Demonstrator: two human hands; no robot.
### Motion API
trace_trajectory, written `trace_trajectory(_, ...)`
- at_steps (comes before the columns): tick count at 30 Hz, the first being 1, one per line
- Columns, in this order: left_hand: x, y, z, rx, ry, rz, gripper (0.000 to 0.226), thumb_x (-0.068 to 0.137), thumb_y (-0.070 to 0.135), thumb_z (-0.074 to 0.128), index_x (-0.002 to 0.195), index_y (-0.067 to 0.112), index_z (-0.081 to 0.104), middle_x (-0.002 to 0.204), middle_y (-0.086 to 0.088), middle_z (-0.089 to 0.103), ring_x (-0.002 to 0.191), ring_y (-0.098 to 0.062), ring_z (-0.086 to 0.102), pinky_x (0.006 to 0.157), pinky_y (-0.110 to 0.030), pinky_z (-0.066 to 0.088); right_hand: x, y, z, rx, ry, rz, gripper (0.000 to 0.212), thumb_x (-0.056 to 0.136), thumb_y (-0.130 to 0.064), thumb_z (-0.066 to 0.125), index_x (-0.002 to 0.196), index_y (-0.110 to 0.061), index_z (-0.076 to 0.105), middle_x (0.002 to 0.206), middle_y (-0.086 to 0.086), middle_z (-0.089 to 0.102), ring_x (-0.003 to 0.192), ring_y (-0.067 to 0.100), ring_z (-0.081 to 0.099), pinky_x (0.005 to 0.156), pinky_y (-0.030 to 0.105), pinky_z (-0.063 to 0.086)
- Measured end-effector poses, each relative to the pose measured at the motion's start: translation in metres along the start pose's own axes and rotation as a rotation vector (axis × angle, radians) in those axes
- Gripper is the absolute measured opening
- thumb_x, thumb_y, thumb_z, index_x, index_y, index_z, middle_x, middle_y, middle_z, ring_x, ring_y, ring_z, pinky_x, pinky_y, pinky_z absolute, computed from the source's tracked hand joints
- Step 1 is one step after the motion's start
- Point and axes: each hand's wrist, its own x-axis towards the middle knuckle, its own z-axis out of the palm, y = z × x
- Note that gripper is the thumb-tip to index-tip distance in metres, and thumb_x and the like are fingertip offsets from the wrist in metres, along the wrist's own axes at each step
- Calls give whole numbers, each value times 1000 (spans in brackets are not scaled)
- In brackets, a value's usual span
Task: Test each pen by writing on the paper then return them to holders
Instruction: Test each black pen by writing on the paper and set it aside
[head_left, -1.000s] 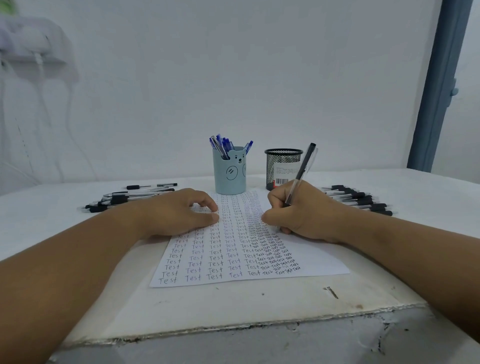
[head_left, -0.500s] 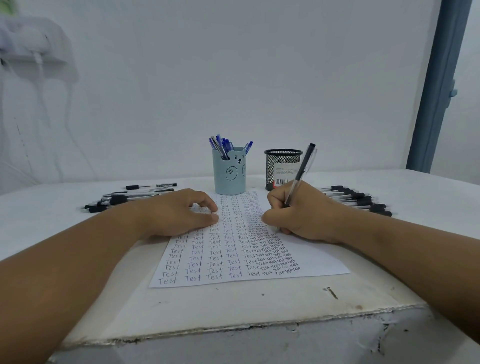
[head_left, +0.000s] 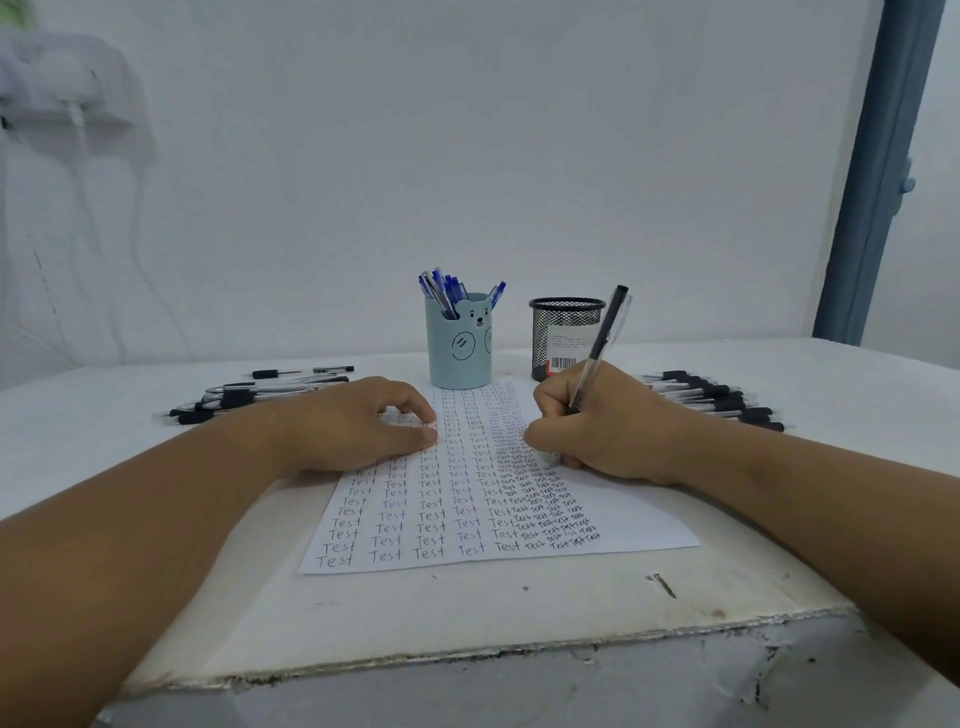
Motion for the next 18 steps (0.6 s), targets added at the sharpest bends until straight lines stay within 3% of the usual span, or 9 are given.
trace_trajectory(4,-1,-1,1,6,6,6,32,94,55,58,124,43,59,113,22,41,119,-3,39,100,-24,27,2,2,0,-7,-8,-8,41,79,-9,69,50,-17,41,50,3,43,61,18,53,62,31,37)
trace_trajectory(9,-1,0,0,-13,6,1,32,93,55,58,123,44,59,110,23,41,119,-3,39,100,-24,27,1,3,0,20,20,-29,46,85,-13,71,51,-18,41,53,6,44,54,16,52,59,29,40)
trace_trajectory(11,-1,1,0,-8,4,1,31,93,55,58,123,44,59,115,21,42,121,-3,39,101,-24,27,-1,2,2,166,77,-27,47,95,-27,67,53,-17,47,55,9,49,51,17,50,54,26,44)
trace_trajectory(13,-2,0,0,-9,2,1,30,93,55,59,122,45,60,119,18,42,125,-5,40,101,-25,28,-4,0,3,289,150,-34,58,100,-49,52,57,-10,53,54,8,51,51,17,47,51,25,42)
trace_trajectory(15,-2,1,0,-8,-2,1,31,94,54,58,123,44,59,120,18,41,125,-5,40,100,-24,27,-3,3,3,228,205,-105,69,96,-64,40,55,-9,49,52,1,46,52,16,42,57,30,38)
trace_trajectory(18,-3,2,0,-3,-7,-1,31,94,54,58,123,44,59,120,17,41,130,-7,40,102,-24,27,3,6,4,123,305,-160,61,90,-68,45,62,-14,40,50,-5,37,52,18,35,58,33,33)
